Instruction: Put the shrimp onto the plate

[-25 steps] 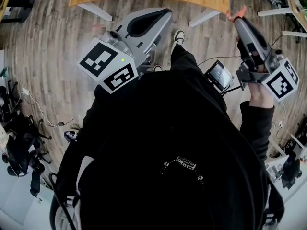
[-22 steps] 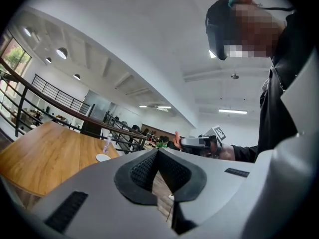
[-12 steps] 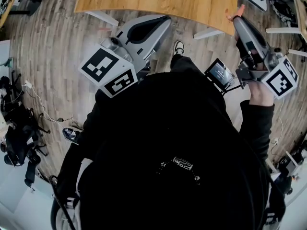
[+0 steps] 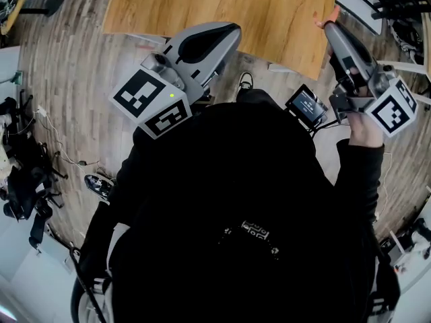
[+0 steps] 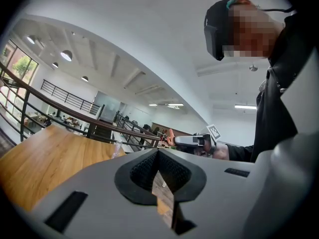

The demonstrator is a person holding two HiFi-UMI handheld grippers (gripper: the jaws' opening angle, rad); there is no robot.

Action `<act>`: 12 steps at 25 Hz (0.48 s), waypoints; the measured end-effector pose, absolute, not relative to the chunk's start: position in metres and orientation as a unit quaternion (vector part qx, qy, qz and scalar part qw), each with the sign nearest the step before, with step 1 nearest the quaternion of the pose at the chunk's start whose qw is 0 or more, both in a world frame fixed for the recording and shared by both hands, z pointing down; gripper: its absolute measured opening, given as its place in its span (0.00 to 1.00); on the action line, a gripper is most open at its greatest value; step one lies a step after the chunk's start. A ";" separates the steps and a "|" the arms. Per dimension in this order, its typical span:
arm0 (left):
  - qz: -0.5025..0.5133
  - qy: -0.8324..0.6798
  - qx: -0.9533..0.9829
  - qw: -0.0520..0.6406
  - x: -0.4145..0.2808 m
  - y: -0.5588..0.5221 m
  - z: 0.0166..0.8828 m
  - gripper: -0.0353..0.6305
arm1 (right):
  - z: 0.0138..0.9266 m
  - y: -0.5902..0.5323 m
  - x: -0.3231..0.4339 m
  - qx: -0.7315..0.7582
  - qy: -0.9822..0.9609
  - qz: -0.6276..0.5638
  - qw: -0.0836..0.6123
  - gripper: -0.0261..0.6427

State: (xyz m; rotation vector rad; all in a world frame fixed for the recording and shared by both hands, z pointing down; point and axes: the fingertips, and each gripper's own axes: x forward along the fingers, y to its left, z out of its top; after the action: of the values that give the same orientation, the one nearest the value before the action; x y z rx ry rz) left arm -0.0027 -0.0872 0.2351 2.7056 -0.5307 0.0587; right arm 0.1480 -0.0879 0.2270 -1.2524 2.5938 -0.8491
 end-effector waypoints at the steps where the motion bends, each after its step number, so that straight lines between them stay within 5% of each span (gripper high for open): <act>1: 0.025 -0.190 0.963 0.190 -0.001 -0.087 0.235 0.06 | 0.227 -0.089 0.149 -0.414 0.862 -0.283 0.074 0.12; 12: 0.076 -0.190 0.959 0.196 0.047 -0.096 0.244 0.06 | 0.253 -0.106 0.197 -0.397 0.857 -0.310 0.106 0.12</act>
State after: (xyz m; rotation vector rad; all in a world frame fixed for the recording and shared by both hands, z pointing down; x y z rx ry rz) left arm 0.0468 -0.0956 0.2443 2.6865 -0.5337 0.2118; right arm 0.1967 -0.1064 0.2532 -1.1706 2.5246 -0.9127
